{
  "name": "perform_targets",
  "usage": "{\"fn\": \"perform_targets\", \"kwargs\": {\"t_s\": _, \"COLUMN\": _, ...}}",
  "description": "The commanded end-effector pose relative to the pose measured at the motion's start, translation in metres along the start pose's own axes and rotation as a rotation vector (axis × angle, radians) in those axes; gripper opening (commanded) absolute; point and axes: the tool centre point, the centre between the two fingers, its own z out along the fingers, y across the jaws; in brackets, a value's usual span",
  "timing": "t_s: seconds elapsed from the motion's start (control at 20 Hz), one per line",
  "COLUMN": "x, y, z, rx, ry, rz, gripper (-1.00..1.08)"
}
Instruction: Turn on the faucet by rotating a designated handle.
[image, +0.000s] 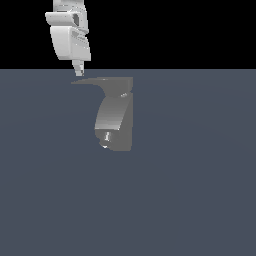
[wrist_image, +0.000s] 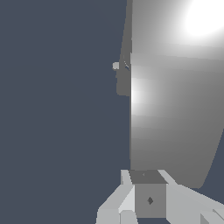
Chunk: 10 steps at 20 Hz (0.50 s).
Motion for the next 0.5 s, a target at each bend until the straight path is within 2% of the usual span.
{"fn": "perform_targets", "kwargs": {"t_s": 0.0, "x": 0.005, "y": -0.014, "z": 0.007, "rx": 0.001, "ry": 0.002, "rz": 0.056, "gripper": -1.00}}
{"fn": "perform_targets", "kwargs": {"t_s": 0.45, "x": 0.020, "y": -0.044, "z": 0.021, "rx": 0.001, "ry": 0.003, "rz": 0.185, "gripper": -1.00}}
